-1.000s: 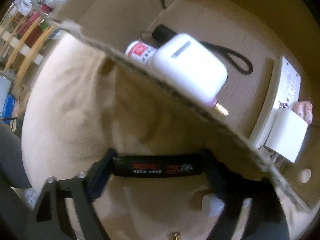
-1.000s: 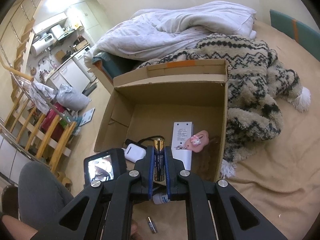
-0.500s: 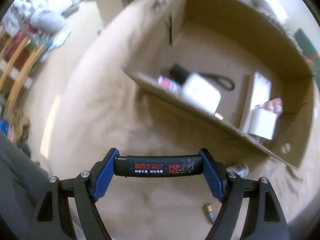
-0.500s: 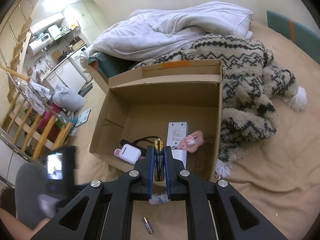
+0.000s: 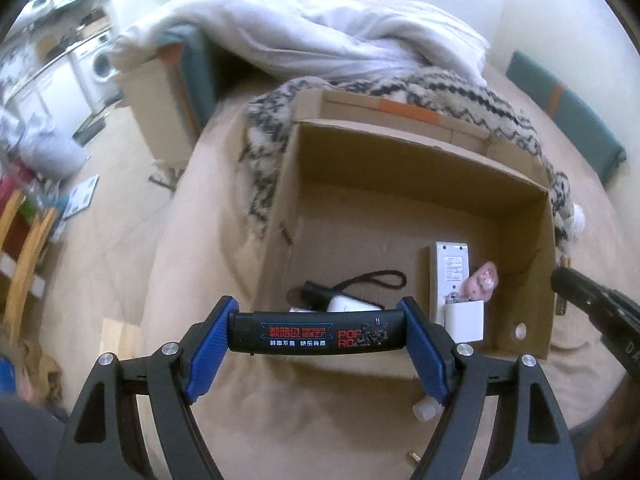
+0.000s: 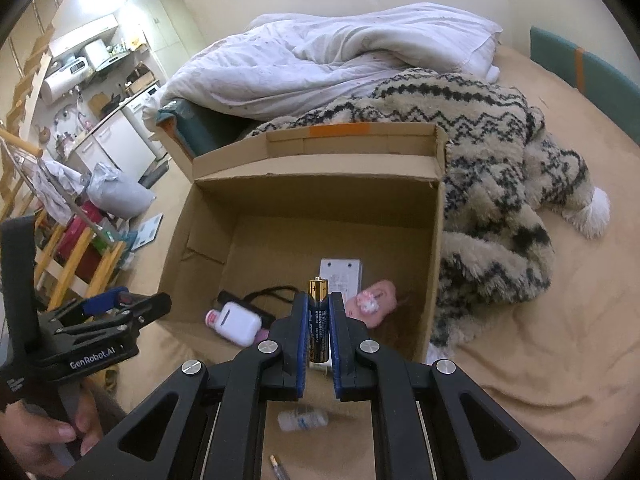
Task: Organize rigid objects
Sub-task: 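Carry the black tube and battery into the box and open both grippers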
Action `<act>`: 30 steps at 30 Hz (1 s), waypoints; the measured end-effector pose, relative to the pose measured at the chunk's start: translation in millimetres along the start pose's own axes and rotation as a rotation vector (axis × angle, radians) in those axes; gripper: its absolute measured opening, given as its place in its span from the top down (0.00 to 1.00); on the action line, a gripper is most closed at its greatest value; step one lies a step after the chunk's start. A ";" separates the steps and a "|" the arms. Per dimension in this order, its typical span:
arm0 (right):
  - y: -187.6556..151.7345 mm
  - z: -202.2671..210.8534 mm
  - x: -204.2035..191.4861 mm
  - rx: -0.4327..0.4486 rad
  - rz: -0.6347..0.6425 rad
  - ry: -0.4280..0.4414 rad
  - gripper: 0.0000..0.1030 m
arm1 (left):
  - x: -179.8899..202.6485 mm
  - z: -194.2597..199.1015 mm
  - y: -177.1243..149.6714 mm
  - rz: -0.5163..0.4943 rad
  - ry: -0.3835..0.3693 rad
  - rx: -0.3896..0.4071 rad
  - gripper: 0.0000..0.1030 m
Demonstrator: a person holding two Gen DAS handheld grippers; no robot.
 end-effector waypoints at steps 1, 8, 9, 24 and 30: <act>1.5 -4.5 0.2 -0.005 -0.003 -0.004 0.89 | 4.5 -7.2 4.6 -0.020 0.005 -0.010 0.24; -0.8 -34.0 5.4 -0.075 -0.020 -0.029 0.89 | 31.7 -73.6 13.8 -0.047 0.009 -0.068 0.24; -2.5 -36.4 6.0 -0.086 -0.023 -0.030 0.89 | 33.1 -79.4 13.9 -0.050 0.010 -0.076 0.24; -13.1 -54.6 12.5 -0.159 -0.058 -0.071 0.89 | 43.8 -118.5 10.2 -0.062 0.012 -0.153 0.23; -12.7 -56.6 15.5 -0.164 -0.076 -0.072 0.89 | 43.6 -125.2 9.4 -0.044 0.023 -0.177 0.20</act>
Point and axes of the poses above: each gripper's, at about its wrist camera, not at the fingertips, and z roughly against the way its jaws point, x to its right, y to its top, the point moved 2 cm from there along -z, roughly the way its jaws point, and after that the axes turned 4 degrees about x, right-handed, at the moved point
